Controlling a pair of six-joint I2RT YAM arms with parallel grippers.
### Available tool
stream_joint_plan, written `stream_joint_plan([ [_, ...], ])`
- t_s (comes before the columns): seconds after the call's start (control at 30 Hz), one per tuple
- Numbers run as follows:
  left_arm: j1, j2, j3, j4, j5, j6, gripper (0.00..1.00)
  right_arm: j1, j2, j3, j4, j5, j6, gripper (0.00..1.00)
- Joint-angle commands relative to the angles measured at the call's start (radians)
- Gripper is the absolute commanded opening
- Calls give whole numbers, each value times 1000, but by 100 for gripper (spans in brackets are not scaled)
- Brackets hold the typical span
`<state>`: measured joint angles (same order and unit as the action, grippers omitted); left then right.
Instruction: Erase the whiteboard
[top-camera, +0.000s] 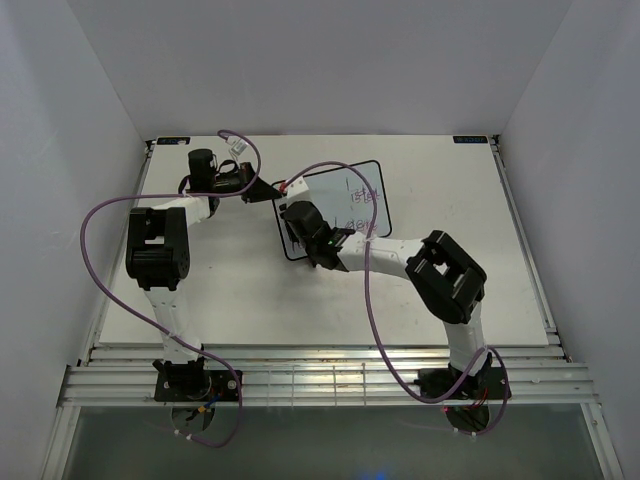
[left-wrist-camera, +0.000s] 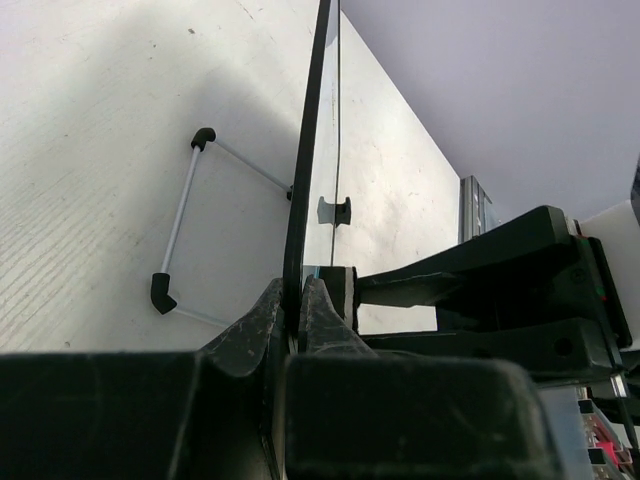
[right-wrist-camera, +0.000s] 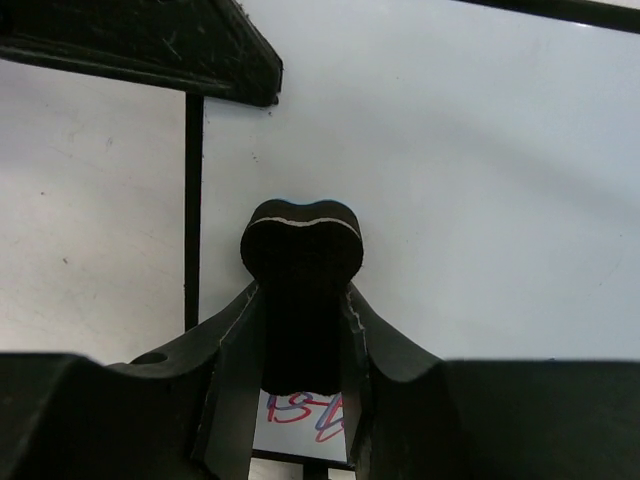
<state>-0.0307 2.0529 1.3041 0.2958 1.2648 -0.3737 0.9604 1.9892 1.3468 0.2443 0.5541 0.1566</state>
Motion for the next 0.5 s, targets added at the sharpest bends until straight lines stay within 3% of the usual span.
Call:
stream_joint_plan([
  [0.0,-26,-59,-16,22,13,125,0,-66,-29,-51,-73,-8,26,8],
  [0.23,-28,-59,-16,20,19,128,0,-261,-130,-112,-79,-29,24,8],
  [0.47,-28,-57,-16,8,18,142,0,-449,-230,-313,25,-112,44,8],
])
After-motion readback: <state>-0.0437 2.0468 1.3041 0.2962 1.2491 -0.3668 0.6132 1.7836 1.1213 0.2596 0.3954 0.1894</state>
